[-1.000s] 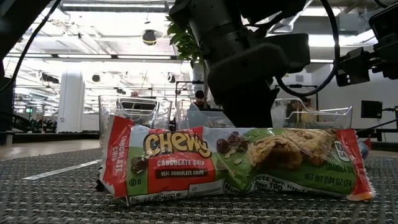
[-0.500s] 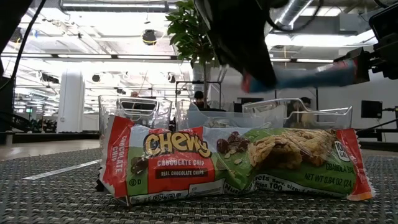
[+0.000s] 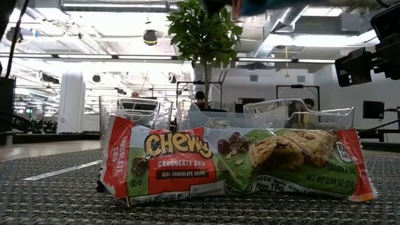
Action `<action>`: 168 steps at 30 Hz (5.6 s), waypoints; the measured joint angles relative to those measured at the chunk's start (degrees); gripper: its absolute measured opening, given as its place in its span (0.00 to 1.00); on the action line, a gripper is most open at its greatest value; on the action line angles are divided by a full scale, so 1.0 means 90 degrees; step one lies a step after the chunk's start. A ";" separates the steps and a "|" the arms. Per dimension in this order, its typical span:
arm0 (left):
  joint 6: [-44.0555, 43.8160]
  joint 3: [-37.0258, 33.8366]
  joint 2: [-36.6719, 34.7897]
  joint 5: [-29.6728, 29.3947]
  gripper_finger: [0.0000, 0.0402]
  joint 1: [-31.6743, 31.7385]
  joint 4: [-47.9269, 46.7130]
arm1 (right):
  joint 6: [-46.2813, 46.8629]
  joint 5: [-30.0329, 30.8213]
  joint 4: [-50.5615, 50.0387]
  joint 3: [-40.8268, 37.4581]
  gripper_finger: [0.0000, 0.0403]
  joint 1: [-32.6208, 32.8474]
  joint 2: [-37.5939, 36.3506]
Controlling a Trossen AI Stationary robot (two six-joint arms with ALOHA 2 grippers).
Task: Pick and place Granola Bars by type
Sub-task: Put the red granola bar into the left transparent bin
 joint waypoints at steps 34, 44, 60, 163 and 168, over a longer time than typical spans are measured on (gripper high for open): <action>-0.0093 -0.0350 -0.0839 -0.0317 0.21 0.0029 -0.1032 | 0.0000 0.0000 0.0000 0.0000 0.55 0.0000 0.0000; -0.0453 -0.2782 -0.2752 -0.0761 0.21 0.0029 -0.0615 | 0.0000 0.0000 0.0000 0.0000 0.55 0.0000 -0.0002; -0.1845 -0.6176 -0.6459 -0.0841 0.21 -0.0074 -0.0631 | 0.0000 0.0000 0.0000 0.0000 0.55 0.0000 -0.0001; -0.1049 -0.6595 -0.3921 -0.0351 0.21 0.4605 0.0379 | 0.0000 0.0001 -0.0002 0.0001 0.55 0.0001 0.0000; -0.1123 -0.6594 -0.3921 -0.0088 0.26 0.4677 0.0380 | 0.0000 0.0000 0.0000 0.0002 0.55 0.0000 -0.0002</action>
